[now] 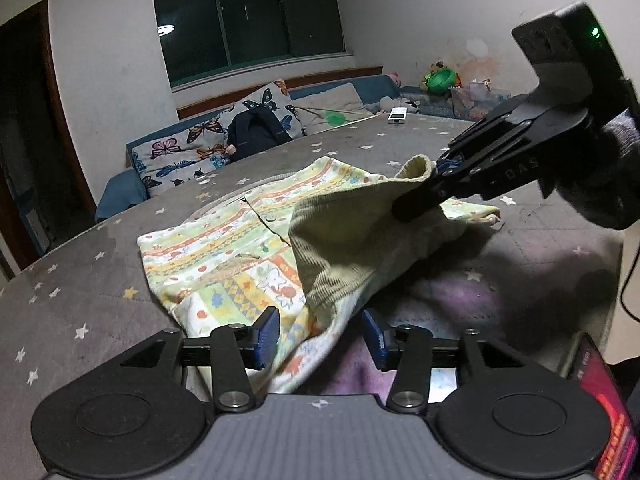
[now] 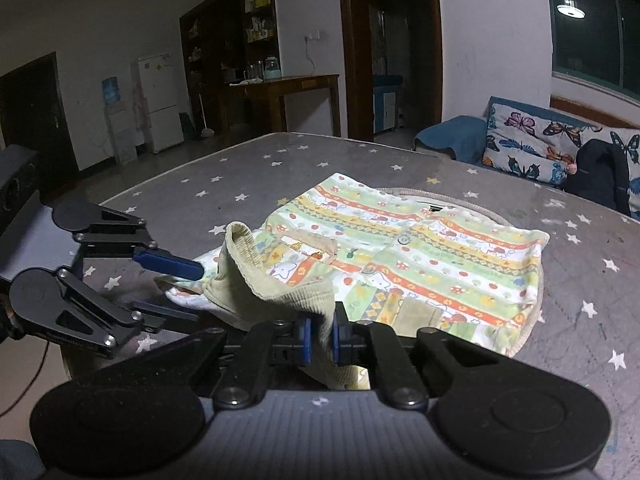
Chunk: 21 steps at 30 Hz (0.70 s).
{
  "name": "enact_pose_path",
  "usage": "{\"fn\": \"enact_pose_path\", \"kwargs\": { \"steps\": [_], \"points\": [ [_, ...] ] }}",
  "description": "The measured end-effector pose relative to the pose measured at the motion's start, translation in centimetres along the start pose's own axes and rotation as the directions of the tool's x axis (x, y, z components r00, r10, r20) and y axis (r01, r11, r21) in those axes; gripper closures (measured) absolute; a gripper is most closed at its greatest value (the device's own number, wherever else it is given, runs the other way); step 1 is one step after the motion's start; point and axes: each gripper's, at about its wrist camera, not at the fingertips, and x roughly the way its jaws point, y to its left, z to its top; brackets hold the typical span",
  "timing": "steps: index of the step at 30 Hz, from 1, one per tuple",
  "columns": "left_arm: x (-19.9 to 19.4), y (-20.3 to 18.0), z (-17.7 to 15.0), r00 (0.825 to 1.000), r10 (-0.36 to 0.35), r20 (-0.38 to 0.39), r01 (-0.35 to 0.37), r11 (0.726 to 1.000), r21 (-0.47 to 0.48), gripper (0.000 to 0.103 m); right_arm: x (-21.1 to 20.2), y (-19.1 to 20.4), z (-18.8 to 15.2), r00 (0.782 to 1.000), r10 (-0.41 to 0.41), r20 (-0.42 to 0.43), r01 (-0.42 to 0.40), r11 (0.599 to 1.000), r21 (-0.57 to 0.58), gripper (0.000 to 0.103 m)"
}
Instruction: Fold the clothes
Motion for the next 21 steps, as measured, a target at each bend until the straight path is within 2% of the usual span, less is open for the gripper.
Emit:
{"fn": "enact_pose_path", "kwargs": {
  "steps": [3, 5, 6, 7, 9, 11, 12, 18, 21],
  "points": [
    [1.1, -0.1, 0.2, 1.000, 0.006, -0.005, -0.006, 1.000, 0.010, 0.054, -0.1, 0.1, -0.2, 1.000, 0.010, -0.004, -0.010, 1.000, -0.006, 0.094],
    [1.8, -0.2, 0.2, 1.000, 0.010, -0.006, -0.010, 1.000, 0.014, 0.065, -0.2, 0.3, -0.3, 1.000, 0.017, -0.008, -0.017, 1.000, -0.011, 0.094],
    [2.0, -0.1, 0.2, 1.000, -0.004, -0.008, 0.004, 1.000, 0.002, 0.074, -0.3, 0.4, -0.4, 1.000, 0.021, -0.013, -0.021, 1.000, -0.018, 0.092],
    [2.0, 0.0, 0.2, 1.000, -0.009, -0.003, 0.009, 1.000, -0.006, 0.078, -0.4, 0.5, -0.6, 1.000, 0.024, -0.017, -0.025, 0.999, -0.027, 0.092],
    [1.9, -0.1, 0.2, 1.000, -0.010, 0.005, 0.010, 1.000, -0.011, 0.079, -0.6, 0.8, -1.1, 0.999, 0.023, -0.026, -0.025, 0.998, -0.057, 0.087],
    [1.7, -0.1, 0.1, 1.000, -0.006, 0.009, 0.006, 1.000, -0.009, 0.080, -0.5, 1.3, -1.8, 0.999, 0.011, -0.043, -0.015, 0.994, -0.104, 0.067],
    [1.6, -0.1, 0.1, 1.000, -0.006, 0.010, 0.006, 1.000, -0.010, 0.080, -0.3, 1.6, -2.3, 0.999, -0.011, -0.052, 0.004, 0.990, -0.142, 0.065],
    [1.5, -0.1, -0.2, 1.000, -0.006, 0.006, 0.006, 1.000, -0.001, 0.078, 1.0, 3.0, -4.3, 0.991, -0.116, -0.068, 0.087, 0.939, -0.332, 0.065],
    [1.4, -0.1, -0.5, 1.000, -0.002, -0.002, 0.002, 1.000, 0.021, 0.077, 1.3, 3.1, -4.5, 0.989, -0.142, -0.044, 0.116, 0.922, -0.369, 0.066]
  ]
}}
